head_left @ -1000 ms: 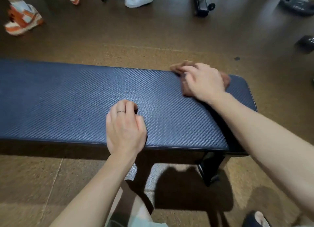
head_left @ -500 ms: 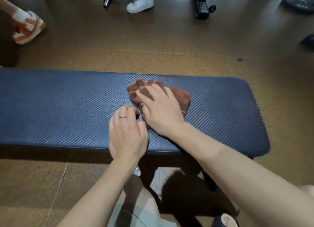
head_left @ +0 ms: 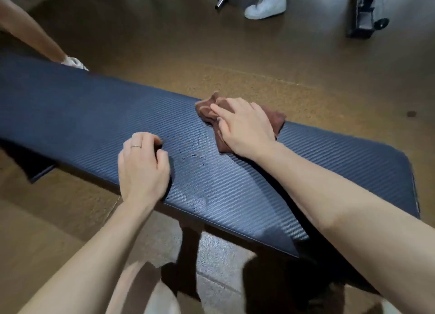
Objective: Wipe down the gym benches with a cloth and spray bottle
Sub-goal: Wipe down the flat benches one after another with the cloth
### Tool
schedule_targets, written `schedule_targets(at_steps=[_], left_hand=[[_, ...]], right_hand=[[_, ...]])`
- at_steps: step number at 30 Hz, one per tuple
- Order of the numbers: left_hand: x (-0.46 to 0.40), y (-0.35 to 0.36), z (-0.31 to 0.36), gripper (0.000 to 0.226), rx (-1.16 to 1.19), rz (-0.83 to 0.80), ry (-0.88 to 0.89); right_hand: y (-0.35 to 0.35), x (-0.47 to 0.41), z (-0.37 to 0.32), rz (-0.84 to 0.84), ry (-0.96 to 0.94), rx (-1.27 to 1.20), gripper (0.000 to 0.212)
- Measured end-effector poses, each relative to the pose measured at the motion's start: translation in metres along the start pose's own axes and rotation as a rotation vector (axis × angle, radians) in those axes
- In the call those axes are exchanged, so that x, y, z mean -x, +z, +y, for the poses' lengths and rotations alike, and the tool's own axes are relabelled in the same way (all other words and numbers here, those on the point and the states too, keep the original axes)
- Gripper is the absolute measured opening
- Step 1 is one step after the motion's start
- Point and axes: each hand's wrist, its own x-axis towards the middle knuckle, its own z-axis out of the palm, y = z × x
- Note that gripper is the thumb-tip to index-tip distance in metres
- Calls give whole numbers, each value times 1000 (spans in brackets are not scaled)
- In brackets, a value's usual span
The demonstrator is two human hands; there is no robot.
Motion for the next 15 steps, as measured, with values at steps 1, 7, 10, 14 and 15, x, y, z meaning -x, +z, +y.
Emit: schedule_targets(at_steps=[1, 7, 10, 14, 15], left_hand=[[1, 1, 1, 24, 6, 10, -12], [0, -1, 3, 28, 47, 33, -45], [0, 1, 2, 26, 41, 36, -36], [0, 3, -2, 23, 65, 43, -22], [0, 3, -3, 23, 72, 42, -15]], right_hand=[[1, -11, 0, 1, 15, -7, 48], [-1, 43, -23, 55, -175, -38, 51], [-5, 99, -46, -2, -346, -59, 53], [-1, 78, -41, -3, -410, -52, 51], [2, 60, -39, 9, -395, -39, 51]])
